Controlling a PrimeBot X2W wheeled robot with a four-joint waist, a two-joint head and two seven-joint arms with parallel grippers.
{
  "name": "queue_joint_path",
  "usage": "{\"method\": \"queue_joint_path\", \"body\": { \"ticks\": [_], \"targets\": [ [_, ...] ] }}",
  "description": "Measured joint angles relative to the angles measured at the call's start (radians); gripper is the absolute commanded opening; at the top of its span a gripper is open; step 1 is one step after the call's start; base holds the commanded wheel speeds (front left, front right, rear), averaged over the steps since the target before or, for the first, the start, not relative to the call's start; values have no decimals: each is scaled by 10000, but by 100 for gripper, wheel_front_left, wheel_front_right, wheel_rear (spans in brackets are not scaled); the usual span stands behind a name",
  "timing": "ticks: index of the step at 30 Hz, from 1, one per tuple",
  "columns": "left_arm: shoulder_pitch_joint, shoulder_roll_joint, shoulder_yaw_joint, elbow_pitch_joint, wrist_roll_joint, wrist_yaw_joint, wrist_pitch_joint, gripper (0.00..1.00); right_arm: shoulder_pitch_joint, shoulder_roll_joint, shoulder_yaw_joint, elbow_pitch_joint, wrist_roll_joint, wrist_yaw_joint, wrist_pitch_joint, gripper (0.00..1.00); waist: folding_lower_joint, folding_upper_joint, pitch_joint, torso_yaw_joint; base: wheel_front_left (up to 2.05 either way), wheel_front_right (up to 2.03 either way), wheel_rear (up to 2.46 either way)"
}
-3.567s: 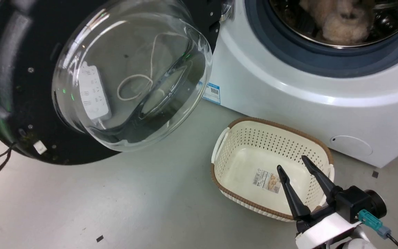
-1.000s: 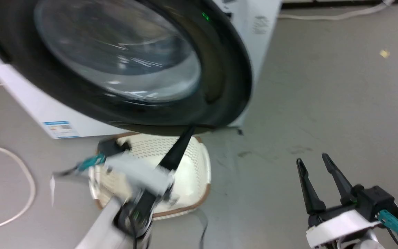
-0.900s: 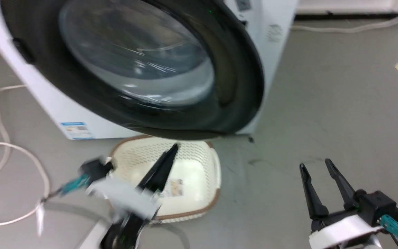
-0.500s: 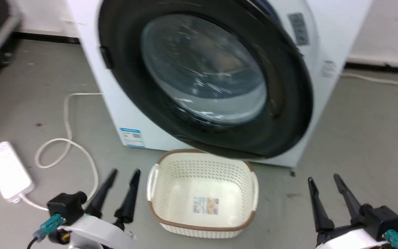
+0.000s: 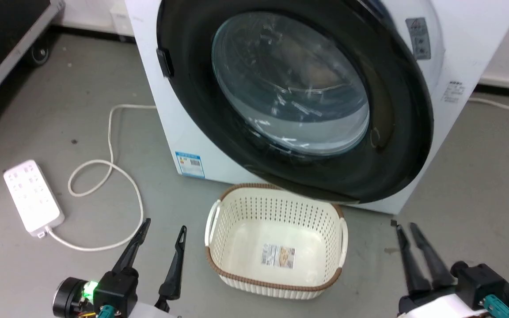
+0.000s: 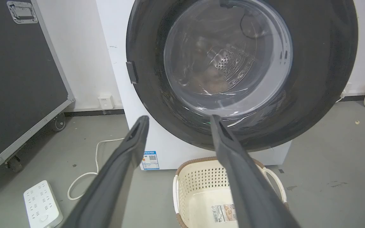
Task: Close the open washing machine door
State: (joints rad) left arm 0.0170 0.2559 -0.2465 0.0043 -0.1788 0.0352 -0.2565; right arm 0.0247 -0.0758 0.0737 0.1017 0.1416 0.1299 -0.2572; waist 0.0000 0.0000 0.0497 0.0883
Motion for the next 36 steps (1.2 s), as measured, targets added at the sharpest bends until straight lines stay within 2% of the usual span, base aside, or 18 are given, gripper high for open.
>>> {"method": "queue_joint_path", "body": {
  "ticks": [4,7,14,15,16,17,27,32,36],
  "targets": [
    [-106,-140,61,-29,343,-21,0,100,-378,-215,497,-48,-268,0,0,0,0,0,399,-4,0,0,0],
    [-288,-257,61,-25,539,-92,0,100,-1049,-652,955,69,-234,2,0,0,1,0,719,8,0,0,0],
    [-713,-600,59,-25,771,-293,0,100,-3329,-2061,1776,652,692,2,548,0,1,0,1539,113,0,0,0],
    [-713,-600,59,-25,771,-293,0,100,-3329,-2061,1776,652,692,2,548,0,1,0,1539,113,0,0,0],
    [-876,-690,56,-12,809,-368,0,100,-3952,-2543,1988,909,957,2,897,0,2,0,1788,181,0,0,0],
    [-961,-742,48,0,825,-387,0,100,-4216,-2757,2063,1037,1116,2,1030,0,2,0,1911,222,0,0,0],
    [-1716,-1250,190,48,966,-648,0,100,-6533,-3969,1655,2502,2470,33,1779,0,2,1,2998,809,0,0,0],
    [-1850,-1323,441,29,982,-698,0,100,-7662,-4305,1427,3348,2688,29,2119,0,1,0,3377,1042,0,0,0],
    [-1913,-1415,529,25,1074,-773,0,100,-8609,-4316,1170,4121,2784,23,2297,0,1,0,3567,1145,0,0,0]
  ]
}}
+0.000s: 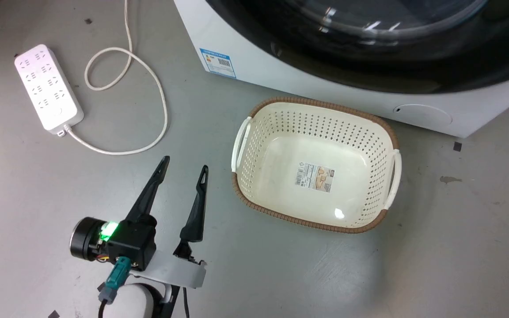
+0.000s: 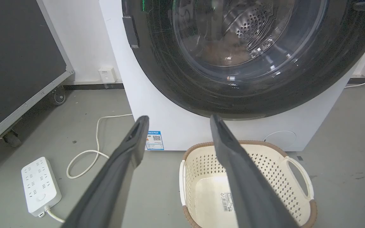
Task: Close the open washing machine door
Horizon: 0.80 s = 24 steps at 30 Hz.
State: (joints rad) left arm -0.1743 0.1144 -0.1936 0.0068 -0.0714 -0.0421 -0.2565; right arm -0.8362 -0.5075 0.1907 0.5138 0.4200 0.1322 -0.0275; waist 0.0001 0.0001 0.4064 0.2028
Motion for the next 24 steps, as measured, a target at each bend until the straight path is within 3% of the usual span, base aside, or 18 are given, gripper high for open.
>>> {"method": "queue_joint_path", "body": {
  "ticks": [9,16,17,18,24],
  "targets": [
    [-116,-117,111,63,84,-56,0,100,-775,468,-571,1630,-105,92,-161,0,-1,0,-55,2,0,0,0],
    [-37,-144,286,303,102,-142,0,100,-656,928,-449,2475,-98,0,-953,0,-1,0,-758,-180,0,0,0],
    [12,-140,337,341,100,-144,0,100,-533,1011,-385,2506,-42,-6,-1047,38,-2,0,-897,-216,0,0,0],
    [12,-140,337,341,100,-144,0,100,-533,1011,-385,2506,-42,-6,-1047,100,-2,0,-897,-216,0,0,0],
    [774,-98,610,575,63,-313,0,100,1067,1578,36,2161,568,-8,-1708,100,-4,0,-2041,-616,0,0,0]
  ]
}}
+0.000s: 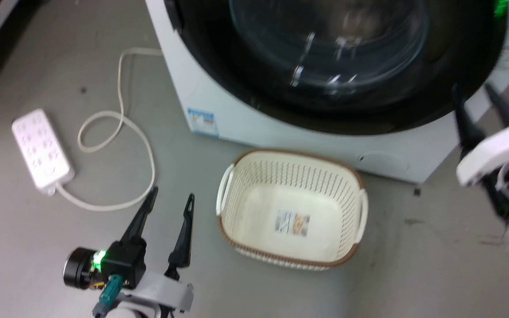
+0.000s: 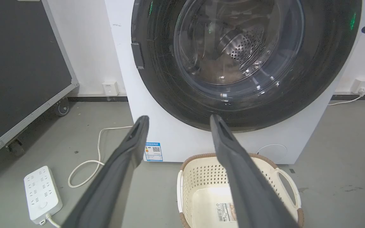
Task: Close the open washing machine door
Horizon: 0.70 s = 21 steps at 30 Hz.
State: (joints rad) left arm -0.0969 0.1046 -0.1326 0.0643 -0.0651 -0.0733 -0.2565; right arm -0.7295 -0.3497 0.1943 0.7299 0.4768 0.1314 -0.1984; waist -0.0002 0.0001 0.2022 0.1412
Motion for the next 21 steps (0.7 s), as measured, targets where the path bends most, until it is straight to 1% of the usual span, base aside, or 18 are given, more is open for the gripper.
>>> {"method": "queue_joint_path", "body": {
  "ticks": [1,2,3,4,5,7,8,9,10,11,12,13,16,17,18,19,20,21],
  "targets": [
    [0,0,0,0,0,0,0,100,0,0,0,0,0,0,0,100,0,0,0,0,0,0,0],
    [176,54,31,86,4,-17,0,100,576,42,132,-405,-35,0,-209,100,0,0,-352,-149,0,0,0],
    [176,54,31,86,4,-17,0,100,576,42,132,-405,-35,0,-209,100,0,0,-352,-149,0,0,0],
    [323,61,82,157,2,-19,0,100,1259,138,-40,-844,-130,0,-387,100,0,0,-703,-293,0,0,0],
    [323,61,82,157,2,-19,0,100,1259,138,-40,-844,-130,0,-387,100,0,0,-703,-293,0,0,0],
    [518,65,159,201,0,-59,0,100,2366,422,-683,-1542,-696,0,-522,100,-1,0,-1182,-512,0,0,0],
    [518,65,159,201,0,-59,0,100,2366,422,-683,-1542,-696,0,-522,100,-1,0,-1182,-512,0,0,0],
    [646,65,182,211,-2,-90,0,100,3248,769,-1225,-2144,-1147,-2,-575,100,-1,0,-1458,-656,0,0,0],
    [646,65,182,211,-2,-90,0,100,3248,769,-1225,-2144,-1147,-2,-575,100,-1,0,-1458,-656,0,0,0],
    [760,63,192,217,-2,-92,0,100,4211,1237,-1712,-2961,-1659,-2,-587,100,-1,0,-1689,-794,0,0,0],
    [760,63,192,217,-2,-92,0,100,4211,1237,-1712,-2961,-1659,-2,-587,100,-1,0,-1689,-794,0,0,0],
    [846,54,176,207,-2,-92,0,100,5127,1756,-2169,-3799,-2192,0,-589,100,0,-1,-1879,-898,0,0,0],
    [999,46,199,174,-23,-104,0,100,6357,2452,-2679,-4943,-2838,0,-589,100,-1,-1,-2059,-1010,0,0,0],
    [999,46,199,174,-23,-104,0,100,6357,2452,-2679,-4943,-2838,0,-589,100,-1,-1,-2059,-1010,0,0,0],
    [1093,46,240,171,-92,-105,0,100,6937,2698,-2736,-5563,-3120,0,-591,100,0,-1,-2086,-1076,0,0,0],
    [1093,46,240,171,-92,-105,0,100,6937,2698,-2736,-5563,-3120,0,-591,100,0,-1,-2086,-1076,0,0,0],
    [1190,36,249,173,-94,-105,0,100,7338,2836,-2690,-6015,-3377,0,-589,100,2,0,-2088,-1121,0,0,0],
    [1190,36,249,173,-94,-105,0,100,7338,2836,-2690,-6015,-3377,0,-589,100,2,0,-2088,-1121,0,0,0]
  ]
}}
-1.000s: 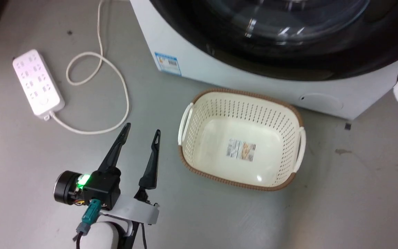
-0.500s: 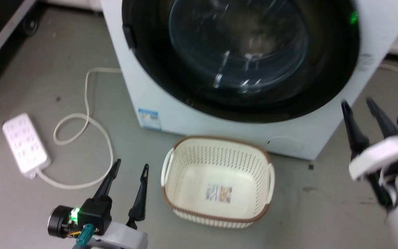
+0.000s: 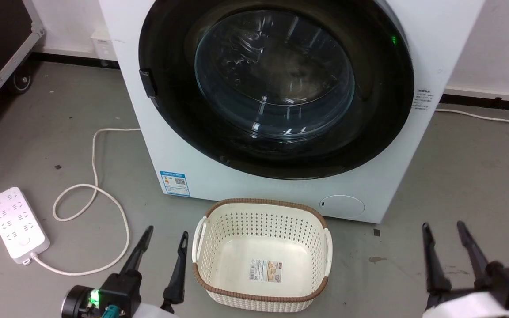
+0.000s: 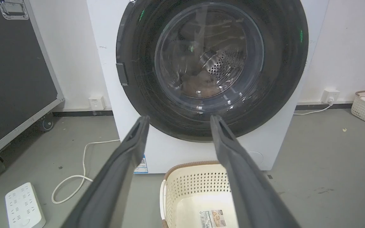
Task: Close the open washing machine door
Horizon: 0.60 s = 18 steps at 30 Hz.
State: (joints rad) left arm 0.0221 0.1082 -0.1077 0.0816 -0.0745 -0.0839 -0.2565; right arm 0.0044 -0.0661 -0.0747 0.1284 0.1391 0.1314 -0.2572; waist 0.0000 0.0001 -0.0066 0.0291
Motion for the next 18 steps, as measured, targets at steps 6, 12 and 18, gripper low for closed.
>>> {"method": "queue_joint_path", "body": {
  "ticks": [6,12,18],
  "targets": [
    [107,-61,61,161,-82,-33,0,100,538,105,272,-268,-426,0,0,100,0,0,-16,11,0,0,0],
    [106,-102,144,232,-79,-27,0,100,553,111,328,-270,-222,0,0,100,1,0,-14,62,0,0,0],
    [105,-174,136,278,-81,-31,10,0,577,111,343,-249,-151,0,6,0,0,0,-13,88,0,0,0]
  ]
}}
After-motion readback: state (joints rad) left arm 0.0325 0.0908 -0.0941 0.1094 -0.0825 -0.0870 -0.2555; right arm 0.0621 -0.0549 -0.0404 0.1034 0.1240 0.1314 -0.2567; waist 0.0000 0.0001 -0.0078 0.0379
